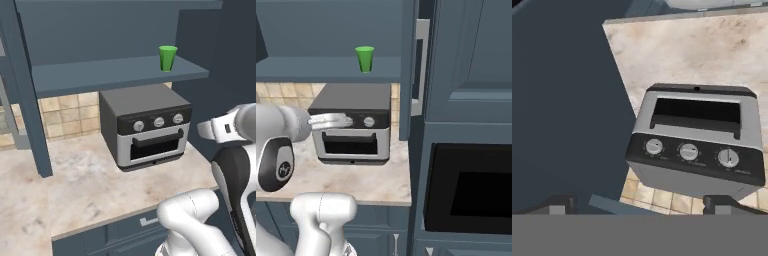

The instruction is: There is a tray on the dining counter. Grab the cup, mug, and pitcher and place them on the tray. The pitcher may be placed next to the tray if it cannot fit the tray.

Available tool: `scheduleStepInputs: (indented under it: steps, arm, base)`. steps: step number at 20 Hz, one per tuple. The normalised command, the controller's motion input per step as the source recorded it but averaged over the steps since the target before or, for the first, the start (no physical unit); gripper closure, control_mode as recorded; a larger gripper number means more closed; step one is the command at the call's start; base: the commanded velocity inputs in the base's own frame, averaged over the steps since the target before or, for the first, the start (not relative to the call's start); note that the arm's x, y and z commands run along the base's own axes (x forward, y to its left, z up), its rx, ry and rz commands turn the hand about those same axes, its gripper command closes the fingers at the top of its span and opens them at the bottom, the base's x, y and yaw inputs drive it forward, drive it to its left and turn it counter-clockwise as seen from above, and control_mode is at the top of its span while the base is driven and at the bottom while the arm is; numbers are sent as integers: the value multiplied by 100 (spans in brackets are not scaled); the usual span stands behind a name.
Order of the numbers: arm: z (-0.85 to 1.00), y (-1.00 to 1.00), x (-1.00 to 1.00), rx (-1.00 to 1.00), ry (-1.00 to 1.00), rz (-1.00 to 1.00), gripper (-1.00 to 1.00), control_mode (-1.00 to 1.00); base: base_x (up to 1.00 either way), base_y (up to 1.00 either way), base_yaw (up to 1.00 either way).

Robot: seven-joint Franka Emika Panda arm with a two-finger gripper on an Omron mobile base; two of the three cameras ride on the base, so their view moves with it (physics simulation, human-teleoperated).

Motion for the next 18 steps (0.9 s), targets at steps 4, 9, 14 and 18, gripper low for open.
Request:
scheduleStepInputs:
  steps: [4, 9, 14, 18]
  arm:
    - [86, 31, 26, -3, -11, 5, -100, -100]
    - [68, 28, 26, -6, 1, 1, -100, -100]
    - [27, 21, 23, -15, 1, 0, -100, -100]
    - [0, 11, 34, -27, 0, 1, -100, -100]
  base:
    - [0, 0, 0]
    - [0, 0, 0]
    - [0, 0, 0]
    - [0, 0, 0]
